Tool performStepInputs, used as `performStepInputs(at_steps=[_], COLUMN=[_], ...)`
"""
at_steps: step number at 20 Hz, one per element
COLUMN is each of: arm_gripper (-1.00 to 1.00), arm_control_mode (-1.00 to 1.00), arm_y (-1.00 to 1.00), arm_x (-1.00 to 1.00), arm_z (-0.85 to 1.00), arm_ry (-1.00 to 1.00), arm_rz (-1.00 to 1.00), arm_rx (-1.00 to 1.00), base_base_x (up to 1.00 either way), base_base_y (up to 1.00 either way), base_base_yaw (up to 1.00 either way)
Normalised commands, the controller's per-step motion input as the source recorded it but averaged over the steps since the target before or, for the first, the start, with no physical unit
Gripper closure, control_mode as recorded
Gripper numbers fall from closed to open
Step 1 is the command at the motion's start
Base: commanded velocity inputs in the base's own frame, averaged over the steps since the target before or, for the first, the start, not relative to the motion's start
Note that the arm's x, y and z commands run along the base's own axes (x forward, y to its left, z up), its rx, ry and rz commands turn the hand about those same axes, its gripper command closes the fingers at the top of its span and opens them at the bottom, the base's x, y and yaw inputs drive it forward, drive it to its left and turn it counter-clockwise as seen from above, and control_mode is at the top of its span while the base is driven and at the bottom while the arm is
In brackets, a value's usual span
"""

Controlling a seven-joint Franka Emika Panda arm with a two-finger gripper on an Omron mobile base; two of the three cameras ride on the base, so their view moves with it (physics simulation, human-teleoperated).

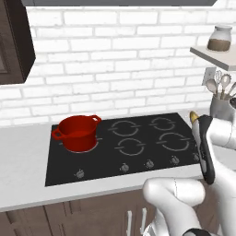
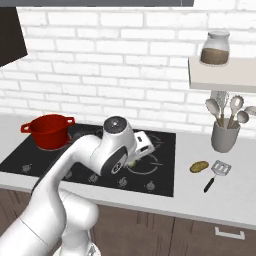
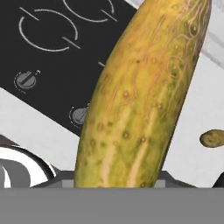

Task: Put the cucumber and potato in the pot. Retrieve the spatula and lightly stir the vegetables in the pot.

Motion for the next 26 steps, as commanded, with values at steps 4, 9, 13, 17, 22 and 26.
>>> performStepInputs(at_steps=[4, 9, 13, 17, 22, 26], arm_gripper=[1.0, 1.0, 1.0, 1.0, 1.0, 1.0], arm_control_mode=[-1.0, -1.0, -1.0, -1.0, -1.0, -1.0], arm_y=[1.0, 1.0, 0.49, 0.0, 0.4, 0.76], arm_x=[0.68, 0.98, 0.57, 0.0, 0.25, 0.5], arm_z=[0.0, 0.0, -0.01, 0.0, -0.05, 0.0], arm_ry=[0.34, 0.13, 0.0, 0.0, -0.02, -0.08], arm_rz=[0.26, 0.21, 0.02, 0.0, 0.0, 0.0], arm_rx=[-0.22, -0.11, -0.01, 0.0, 0.0, 0.0], base_base_x=[0.0, 0.0, 0.0, 0.0, 0.0, 0.0], base_base_y=[0.0, 0.0, 0.0, 0.0, 0.0, 0.0], base_base_yaw=[0.0, 0.0, 0.0, 0.0, 0.0, 0.0])
